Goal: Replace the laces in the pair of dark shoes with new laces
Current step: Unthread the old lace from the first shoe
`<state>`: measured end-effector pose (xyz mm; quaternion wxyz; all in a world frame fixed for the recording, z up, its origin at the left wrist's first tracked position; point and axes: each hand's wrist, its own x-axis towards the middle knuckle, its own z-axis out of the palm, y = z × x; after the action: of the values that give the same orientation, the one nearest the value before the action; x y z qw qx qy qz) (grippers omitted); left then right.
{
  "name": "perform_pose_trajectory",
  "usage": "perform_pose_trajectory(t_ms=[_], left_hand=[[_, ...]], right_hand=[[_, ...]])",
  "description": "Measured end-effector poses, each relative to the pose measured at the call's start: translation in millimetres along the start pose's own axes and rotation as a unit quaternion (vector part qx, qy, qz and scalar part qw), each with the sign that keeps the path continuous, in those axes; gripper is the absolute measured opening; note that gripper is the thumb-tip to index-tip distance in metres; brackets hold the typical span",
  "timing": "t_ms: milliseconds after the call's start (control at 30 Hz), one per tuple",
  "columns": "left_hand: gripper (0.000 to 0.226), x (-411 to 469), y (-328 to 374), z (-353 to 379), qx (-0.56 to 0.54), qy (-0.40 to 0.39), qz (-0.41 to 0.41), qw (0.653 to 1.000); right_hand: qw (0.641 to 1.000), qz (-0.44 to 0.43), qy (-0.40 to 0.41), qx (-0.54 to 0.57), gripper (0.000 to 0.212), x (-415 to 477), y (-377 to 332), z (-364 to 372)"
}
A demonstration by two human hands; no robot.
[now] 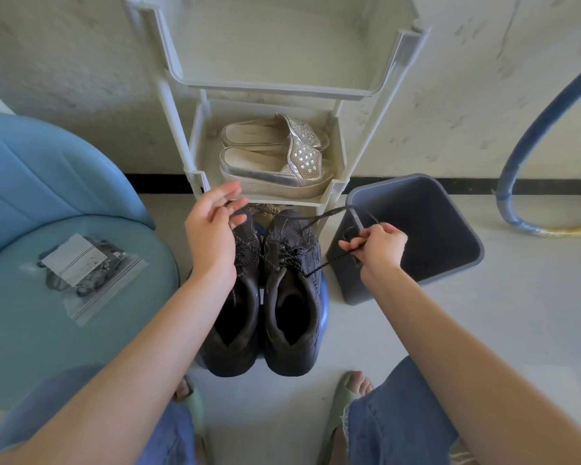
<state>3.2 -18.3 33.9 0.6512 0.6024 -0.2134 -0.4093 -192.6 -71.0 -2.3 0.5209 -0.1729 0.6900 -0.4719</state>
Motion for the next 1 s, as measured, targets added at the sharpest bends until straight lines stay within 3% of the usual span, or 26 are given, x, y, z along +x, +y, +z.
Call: perform_pose_trajectory(t_ms=[100, 133, 167, 200, 233, 300, 367, 433, 467, 500, 567, 633, 700, 733, 900, 1000], left_hand=[[0.053, 0, -1, -1, 0.035, 0.021, 0.041, 0.998], [0.054, 1, -2, -2, 0.063, -0.006, 0.024, 0.998], [0.052, 1, -4, -2, 0.112, -0.061, -0.006, 0.992], [0.049, 0, -7, -2, 0.191, -0.135, -0.034, 0.972], [0.045, -2, -13, -3, 0.293, -0.202, -0.042, 0.933], [0.038, -6, -28, -5, 0.478, -0.239, 0.019, 0.845], [0.027, -9, -36, -5, 0.603, -0.191, 0.136, 0.763], [0.021, -9, -39, -3, 0.637, -0.152, 0.229, 0.720], [0.021, -9, -40, -2, 0.622, -0.147, 0.250, 0.727], [0.023, -9, -40, 0, 0.601, -0.151, 0.255, 0.742], [0.026, -9, -44, 3, 0.599, -0.187, 0.235, 0.742], [0.040, -9, -52, 1, 0.663, -0.246, 0.186, 0.683], [0.053, -8, -58, -2, 0.708, -0.287, 0.143, 0.629], [0.055, -7, -60, -3, 0.712, -0.293, 0.137, 0.623], [0.046, -6, -60, -3, 0.657, -0.307, 0.079, 0.684], [0.023, -9, -59, -3, 0.653, -0.309, 0.056, 0.689]], right_hand=[[0.997, 0.049, 0.022, 0.063, 0.017, 2, -6, -2], [0.999, 0.052, 0.003, 0.012, 0.020, 3, -7, -2], [0.993, 0.026, -0.020, -0.117, 0.029, 4, -6, -3], [0.954, -0.023, -0.060, -0.294, 0.038, 3, -4, -4], [0.883, -0.080, -0.113, -0.449, 0.039, -1, -1, -4], [0.752, -0.162, -0.184, -0.612, 0.028, -12, 4, -2], [0.691, -0.183, -0.187, -0.674, 0.039, -23, 4, 1], [0.654, -0.245, -0.140, -0.702, 0.049, -24, 2, 5], [0.654, -0.289, -0.121, -0.689, 0.048, -23, 2, 8], [0.678, -0.312, -0.126, -0.653, 0.042, -22, 2, 9], [0.753, -0.262, -0.234, -0.556, 0.026, -20, 4, 12], [0.756, -0.187, -0.332, -0.532, 0.024, -18, 14, 14], [0.762, -0.172, -0.338, -0.525, 0.020, -15, 22, 15], [0.775, -0.169, -0.332, -0.511, 0.018, -13, 24, 15], [0.892, -0.031, -0.267, -0.363, 0.012, -4, 25, 13], [0.917, 0.020, -0.222, -0.331, 0.014, -4, 30, 15]])
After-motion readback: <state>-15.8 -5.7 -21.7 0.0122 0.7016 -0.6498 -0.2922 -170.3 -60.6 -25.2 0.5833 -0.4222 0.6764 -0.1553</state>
